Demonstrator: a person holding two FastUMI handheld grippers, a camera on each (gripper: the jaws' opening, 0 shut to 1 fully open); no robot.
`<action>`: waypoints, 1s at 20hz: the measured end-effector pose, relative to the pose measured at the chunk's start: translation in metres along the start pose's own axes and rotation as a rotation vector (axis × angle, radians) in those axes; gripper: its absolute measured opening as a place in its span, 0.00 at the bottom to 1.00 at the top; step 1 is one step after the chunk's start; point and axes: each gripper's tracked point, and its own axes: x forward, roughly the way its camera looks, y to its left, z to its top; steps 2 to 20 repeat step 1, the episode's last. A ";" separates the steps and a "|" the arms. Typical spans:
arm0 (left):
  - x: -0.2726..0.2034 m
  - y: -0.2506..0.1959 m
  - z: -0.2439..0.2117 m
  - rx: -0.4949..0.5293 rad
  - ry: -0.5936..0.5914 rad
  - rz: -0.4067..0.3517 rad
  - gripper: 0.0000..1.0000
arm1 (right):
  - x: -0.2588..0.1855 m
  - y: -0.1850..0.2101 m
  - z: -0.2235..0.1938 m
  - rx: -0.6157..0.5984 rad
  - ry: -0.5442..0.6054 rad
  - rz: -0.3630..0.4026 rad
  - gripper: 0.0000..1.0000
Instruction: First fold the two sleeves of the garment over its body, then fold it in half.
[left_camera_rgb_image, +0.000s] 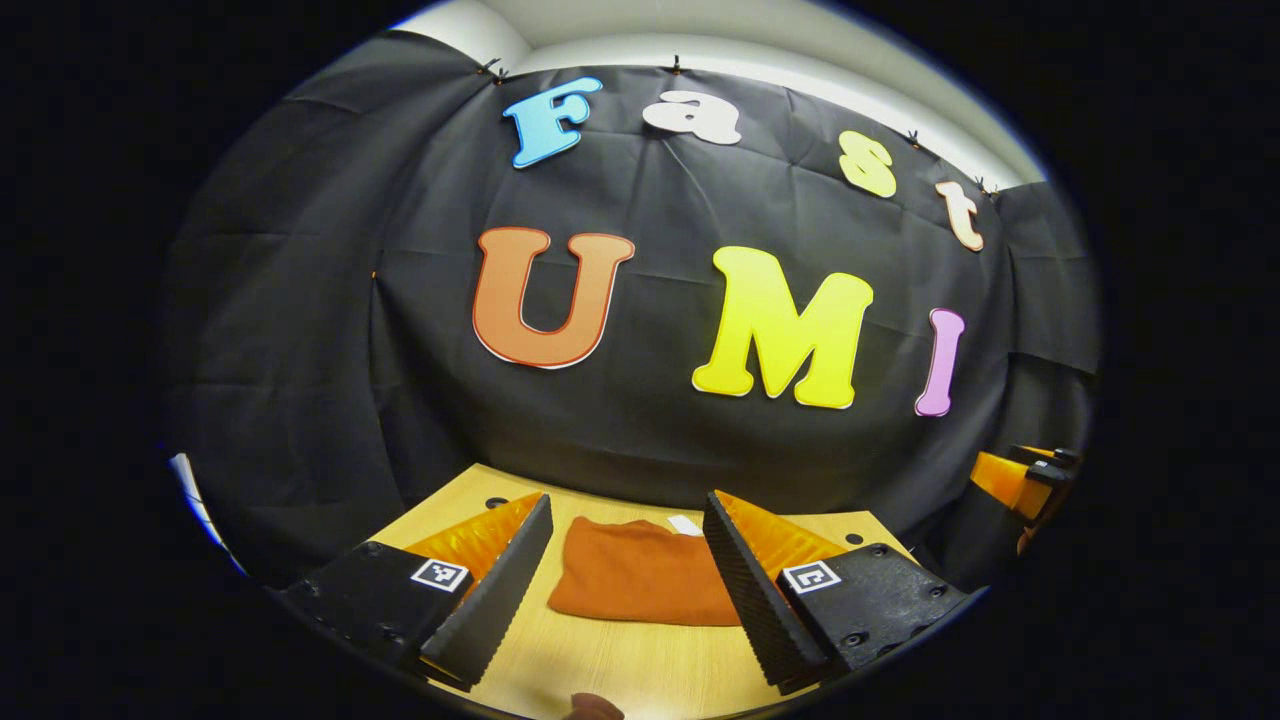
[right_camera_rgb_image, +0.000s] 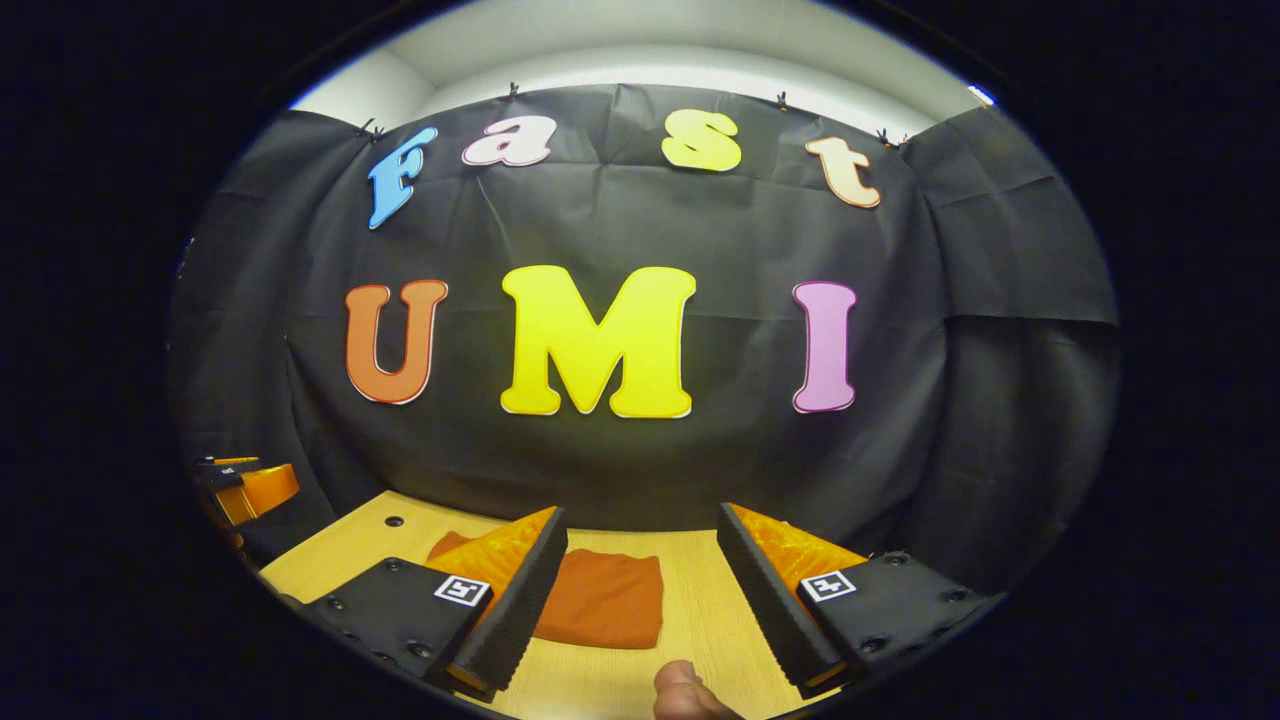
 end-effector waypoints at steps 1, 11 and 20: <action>0.000 0.000 0.000 -0.005 0.003 -0.004 0.98 | 0.000 0.001 0.002 -0.001 -0.006 0.008 0.97; 0.000 0.000 0.000 -0.005 0.003 -0.004 0.98 | 0.000 0.001 0.002 -0.001 -0.006 0.008 0.97; 0.000 0.000 0.000 -0.005 0.003 -0.004 0.98 | 0.000 0.001 0.002 -0.001 -0.006 0.008 0.97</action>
